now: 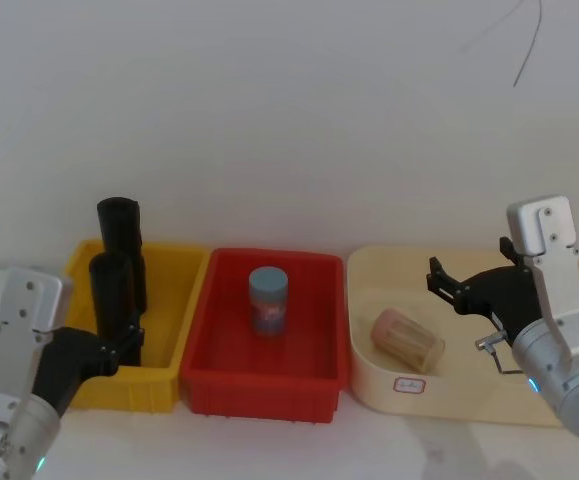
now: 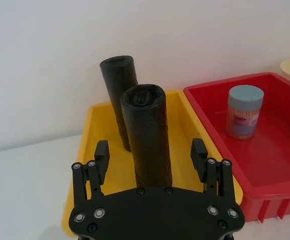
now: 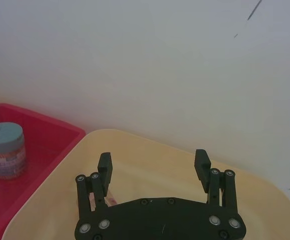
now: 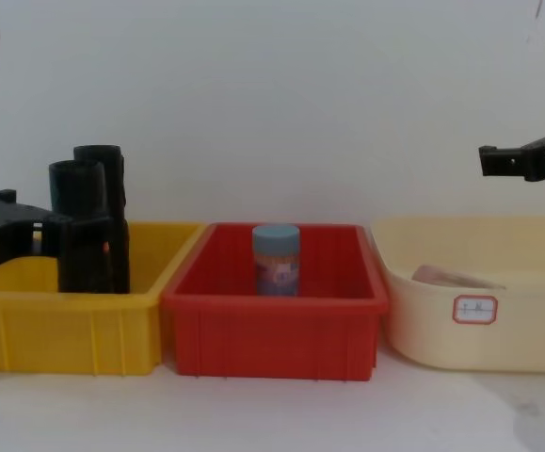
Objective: Pick up the garbage bag with the one hand and transfer it to the other hand.
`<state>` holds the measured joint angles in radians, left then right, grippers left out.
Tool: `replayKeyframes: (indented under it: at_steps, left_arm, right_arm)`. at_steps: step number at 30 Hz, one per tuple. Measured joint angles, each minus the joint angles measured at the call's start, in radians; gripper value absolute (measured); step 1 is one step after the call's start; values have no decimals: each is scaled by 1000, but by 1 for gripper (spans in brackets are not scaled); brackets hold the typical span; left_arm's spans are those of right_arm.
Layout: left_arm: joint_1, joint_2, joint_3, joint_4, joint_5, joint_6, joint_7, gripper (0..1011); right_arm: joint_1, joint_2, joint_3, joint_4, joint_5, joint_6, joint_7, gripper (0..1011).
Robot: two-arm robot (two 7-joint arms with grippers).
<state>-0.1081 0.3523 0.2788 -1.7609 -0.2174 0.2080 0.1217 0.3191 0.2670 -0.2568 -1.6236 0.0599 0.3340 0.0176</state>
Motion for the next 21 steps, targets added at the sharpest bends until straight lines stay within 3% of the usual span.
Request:
replayKeyframes:
  at_steps: [21]
  left_arm:
    - [-68, -44, 18, 98, 27, -59, -28, 1001]
  right_arm:
    - [0, 0, 0, 0, 0, 0, 0, 1001]
